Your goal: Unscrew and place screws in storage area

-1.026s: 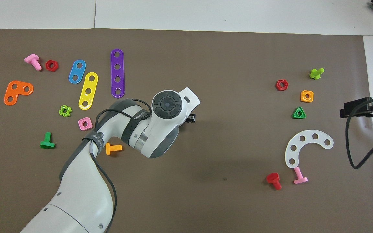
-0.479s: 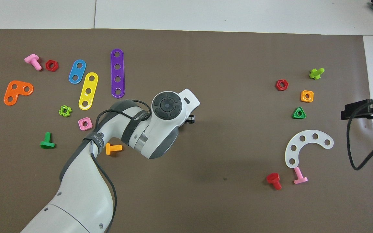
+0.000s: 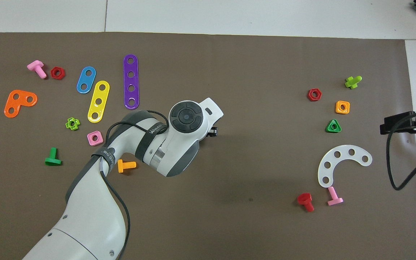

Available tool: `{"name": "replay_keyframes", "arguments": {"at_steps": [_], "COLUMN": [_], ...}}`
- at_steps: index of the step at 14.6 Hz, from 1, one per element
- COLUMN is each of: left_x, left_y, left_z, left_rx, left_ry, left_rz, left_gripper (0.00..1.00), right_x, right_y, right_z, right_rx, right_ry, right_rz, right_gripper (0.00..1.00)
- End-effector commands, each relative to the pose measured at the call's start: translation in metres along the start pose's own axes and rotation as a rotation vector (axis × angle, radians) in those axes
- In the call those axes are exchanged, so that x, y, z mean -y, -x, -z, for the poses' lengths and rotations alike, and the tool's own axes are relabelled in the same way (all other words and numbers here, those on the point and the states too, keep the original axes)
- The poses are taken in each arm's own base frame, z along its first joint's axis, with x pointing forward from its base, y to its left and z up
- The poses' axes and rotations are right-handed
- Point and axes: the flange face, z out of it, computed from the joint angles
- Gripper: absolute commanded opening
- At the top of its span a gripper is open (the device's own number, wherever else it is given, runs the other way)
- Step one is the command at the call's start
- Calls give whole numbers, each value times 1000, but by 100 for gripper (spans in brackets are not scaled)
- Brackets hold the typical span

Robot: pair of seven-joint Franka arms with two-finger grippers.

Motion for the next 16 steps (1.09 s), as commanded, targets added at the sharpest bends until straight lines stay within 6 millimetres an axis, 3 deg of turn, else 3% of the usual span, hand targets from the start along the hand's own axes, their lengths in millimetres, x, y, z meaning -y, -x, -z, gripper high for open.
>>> {"name": "replay_keyframes", "arguments": {"at_steps": [1,5,12,16], "left_x": [1,0,2,1], "left_y": [3,6,7,6], "left_z": [6,4,3,4], "left_rx": [2,7,12,14], "left_ry": [-24,-27,-31,-30], "left_rz": [-16,-19,-19,-18], "left_gripper": [61,58,41,38], "right_x": [-6,-6,-6,-6], "right_y": [6,6,6,6], "right_z": [0,1,1,1], "right_rx": [-18,-19,-19,-19], "right_ry": [-14,-14,-14,-14], "right_rz": [23,23,23,23], "right_gripper": [100,100,100,100]}}
